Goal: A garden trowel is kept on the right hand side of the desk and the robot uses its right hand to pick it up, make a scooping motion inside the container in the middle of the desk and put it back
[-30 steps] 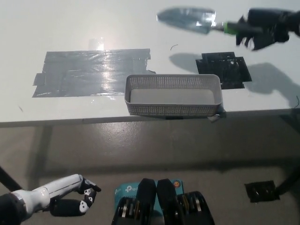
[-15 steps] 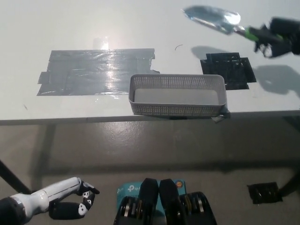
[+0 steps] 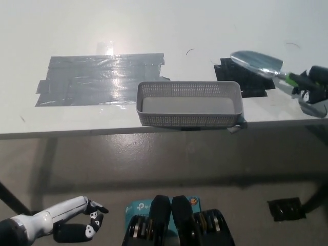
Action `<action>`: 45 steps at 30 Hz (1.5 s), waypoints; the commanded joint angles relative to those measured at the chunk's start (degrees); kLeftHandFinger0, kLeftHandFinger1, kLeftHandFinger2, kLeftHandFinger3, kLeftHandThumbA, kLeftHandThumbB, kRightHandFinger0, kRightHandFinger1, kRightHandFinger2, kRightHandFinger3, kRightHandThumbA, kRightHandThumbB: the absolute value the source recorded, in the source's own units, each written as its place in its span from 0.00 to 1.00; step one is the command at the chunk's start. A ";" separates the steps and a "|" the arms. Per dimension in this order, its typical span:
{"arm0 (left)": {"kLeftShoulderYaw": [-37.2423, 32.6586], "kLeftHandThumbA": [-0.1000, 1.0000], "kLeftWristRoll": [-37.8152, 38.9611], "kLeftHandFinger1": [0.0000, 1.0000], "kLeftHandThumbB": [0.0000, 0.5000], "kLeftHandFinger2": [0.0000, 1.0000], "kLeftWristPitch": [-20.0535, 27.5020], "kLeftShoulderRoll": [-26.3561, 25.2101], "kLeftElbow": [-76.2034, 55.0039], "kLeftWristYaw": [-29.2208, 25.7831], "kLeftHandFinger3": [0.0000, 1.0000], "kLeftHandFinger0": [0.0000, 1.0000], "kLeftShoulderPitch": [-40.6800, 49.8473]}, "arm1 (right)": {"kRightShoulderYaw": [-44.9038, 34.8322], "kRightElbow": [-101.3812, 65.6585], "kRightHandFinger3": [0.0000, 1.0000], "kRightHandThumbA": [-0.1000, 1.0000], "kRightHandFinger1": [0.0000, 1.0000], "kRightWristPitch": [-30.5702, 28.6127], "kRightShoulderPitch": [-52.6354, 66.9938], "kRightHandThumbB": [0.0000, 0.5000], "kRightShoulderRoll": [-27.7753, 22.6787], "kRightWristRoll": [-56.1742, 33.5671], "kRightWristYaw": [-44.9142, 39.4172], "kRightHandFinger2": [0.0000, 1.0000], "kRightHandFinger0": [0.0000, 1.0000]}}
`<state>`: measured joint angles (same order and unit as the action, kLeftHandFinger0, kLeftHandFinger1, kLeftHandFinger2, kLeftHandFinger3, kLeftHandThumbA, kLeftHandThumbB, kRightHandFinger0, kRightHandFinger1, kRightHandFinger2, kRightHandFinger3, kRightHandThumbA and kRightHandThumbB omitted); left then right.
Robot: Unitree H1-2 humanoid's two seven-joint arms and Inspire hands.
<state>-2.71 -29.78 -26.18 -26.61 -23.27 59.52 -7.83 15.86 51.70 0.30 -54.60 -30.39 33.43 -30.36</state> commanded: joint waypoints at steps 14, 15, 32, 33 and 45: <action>0.24 1.00 -1.04 0.85 0.92 0.88 -0.75 -0.56 -1.28 -1.67 1.00 1.00 -0.06 | 8.34 2.22 1.00 0.38 1.00 4.65 -3.31 0.23 4.62 6.82 14.82 1.00 0.93; 0.48 1.00 -0.56 0.85 0.91 0.88 -0.75 -0.46 -1.17 -1.73 1.00 1.00 -0.02 | 8.52 0.82 1.00 0.38 1.00 5.62 -3.04 0.27 4.52 6.81 14.20 1.00 1.00; 0.84 1.00 -0.35 0.84 0.94 0.87 -0.75 -0.44 -0.98 -2.02 1.00 1.00 0.47 | 12.68 -10.27 1.00 0.86 1.00 15.61 -2.21 1.00 -0.36 10.66 7.92 1.00 1.00; 0.90 1.00 -0.16 0.84 0.93 0.86 -0.75 -0.38 -1.01 -2.18 1.00 1.00 0.52 | 12.28 -11.40 1.00 0.89 1.00 15.95 -2.18 1.00 -0.87 10.17 7.00 1.00 1.00; 1.32 1.00 -0.31 0.83 0.96 0.85 -0.75 -0.55 -0.89 -1.52 1.00 1.00 0.24 | 3.71 -36.42 1.00 0.93 1.00 19.78 -0.11 1.00 -12.62 0.27 -11.01 1.00 1.00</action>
<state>-2.34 -30.05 -26.18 -26.60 -23.41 59.52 -7.11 23.91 25.66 16.52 -53.45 -37.05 39.52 -32.51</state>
